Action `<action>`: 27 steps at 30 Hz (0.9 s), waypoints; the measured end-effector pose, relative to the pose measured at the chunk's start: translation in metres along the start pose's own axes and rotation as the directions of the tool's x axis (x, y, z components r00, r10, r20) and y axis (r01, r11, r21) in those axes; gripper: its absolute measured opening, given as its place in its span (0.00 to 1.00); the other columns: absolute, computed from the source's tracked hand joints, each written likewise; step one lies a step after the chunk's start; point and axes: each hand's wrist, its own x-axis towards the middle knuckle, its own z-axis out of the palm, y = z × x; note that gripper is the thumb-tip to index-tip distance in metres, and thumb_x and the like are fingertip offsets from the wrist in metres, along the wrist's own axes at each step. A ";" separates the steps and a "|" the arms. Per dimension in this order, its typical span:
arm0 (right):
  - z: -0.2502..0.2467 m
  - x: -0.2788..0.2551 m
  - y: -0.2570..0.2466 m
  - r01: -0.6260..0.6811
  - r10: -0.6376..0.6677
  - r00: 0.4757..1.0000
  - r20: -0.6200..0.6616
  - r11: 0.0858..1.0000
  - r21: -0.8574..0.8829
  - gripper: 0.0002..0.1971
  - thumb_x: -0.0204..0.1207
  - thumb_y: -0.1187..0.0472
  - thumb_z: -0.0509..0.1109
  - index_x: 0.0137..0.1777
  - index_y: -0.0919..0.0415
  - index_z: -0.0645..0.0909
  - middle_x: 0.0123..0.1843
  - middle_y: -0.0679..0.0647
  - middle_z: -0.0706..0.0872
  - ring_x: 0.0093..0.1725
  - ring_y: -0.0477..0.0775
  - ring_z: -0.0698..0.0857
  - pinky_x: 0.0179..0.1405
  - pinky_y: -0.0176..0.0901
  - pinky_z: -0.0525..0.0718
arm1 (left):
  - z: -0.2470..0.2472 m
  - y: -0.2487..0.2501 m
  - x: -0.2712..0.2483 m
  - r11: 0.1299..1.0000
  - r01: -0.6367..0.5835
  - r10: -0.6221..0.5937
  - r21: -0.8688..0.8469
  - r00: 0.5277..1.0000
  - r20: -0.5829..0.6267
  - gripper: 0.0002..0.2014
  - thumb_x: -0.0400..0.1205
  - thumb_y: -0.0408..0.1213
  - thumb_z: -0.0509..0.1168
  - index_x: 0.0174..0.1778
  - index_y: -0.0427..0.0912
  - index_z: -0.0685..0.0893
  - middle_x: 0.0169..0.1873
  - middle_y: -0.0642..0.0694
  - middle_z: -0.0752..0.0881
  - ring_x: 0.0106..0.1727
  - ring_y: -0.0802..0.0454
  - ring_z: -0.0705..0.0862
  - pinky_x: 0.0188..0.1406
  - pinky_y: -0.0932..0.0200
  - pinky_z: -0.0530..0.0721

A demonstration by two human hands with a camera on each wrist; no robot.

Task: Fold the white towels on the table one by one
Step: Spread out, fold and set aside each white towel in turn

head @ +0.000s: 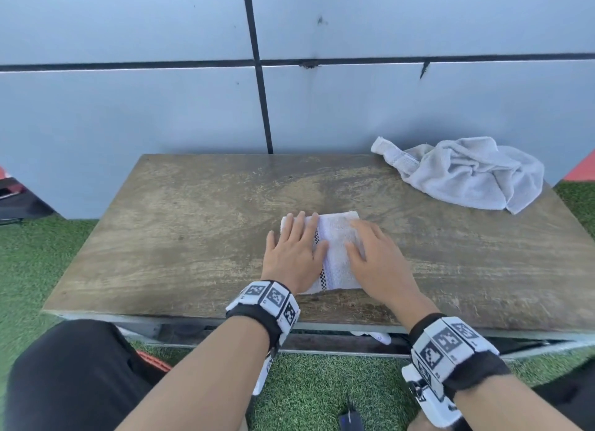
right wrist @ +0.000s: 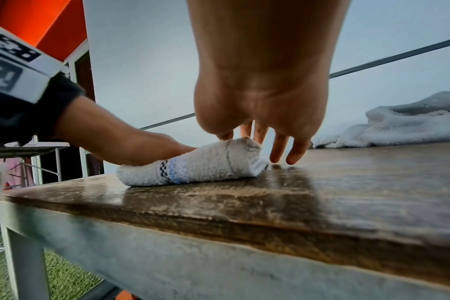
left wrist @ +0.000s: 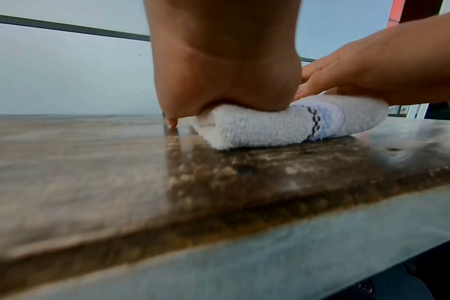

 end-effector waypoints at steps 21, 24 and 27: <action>-0.009 -0.029 -0.010 -0.310 0.289 0.950 0.120 0.922 0.233 0.18 0.84 0.45 0.65 0.46 0.61 0.76 0.42 0.55 0.82 0.39 0.54 0.79 0.33 0.45 0.72 | -0.054 0.028 -0.018 0.955 0.214 -0.239 0.206 0.965 0.104 0.15 0.86 0.54 0.63 0.46 0.45 0.79 0.50 0.46 0.87 0.44 0.46 0.81 0.47 0.52 0.79; -0.005 -0.031 -0.020 -0.291 0.251 0.955 0.156 0.892 0.347 0.11 0.83 0.51 0.68 0.51 0.58 0.75 0.45 0.54 0.82 0.40 0.51 0.79 0.36 0.44 0.75 | -0.056 0.026 -0.034 0.968 0.198 -0.216 0.156 0.971 0.102 0.19 0.84 0.58 0.64 0.45 0.44 0.77 0.48 0.45 0.86 0.43 0.46 0.80 0.42 0.53 0.78; -0.004 -0.035 -0.032 -0.283 0.239 0.959 0.152 0.839 0.465 0.09 0.84 0.55 0.65 0.61 0.57 0.74 0.52 0.58 0.84 0.42 0.53 0.81 0.37 0.47 0.76 | -0.056 0.021 -0.048 0.971 0.223 -0.231 0.086 0.967 0.109 0.20 0.84 0.59 0.62 0.43 0.43 0.76 0.45 0.45 0.85 0.43 0.45 0.81 0.42 0.53 0.78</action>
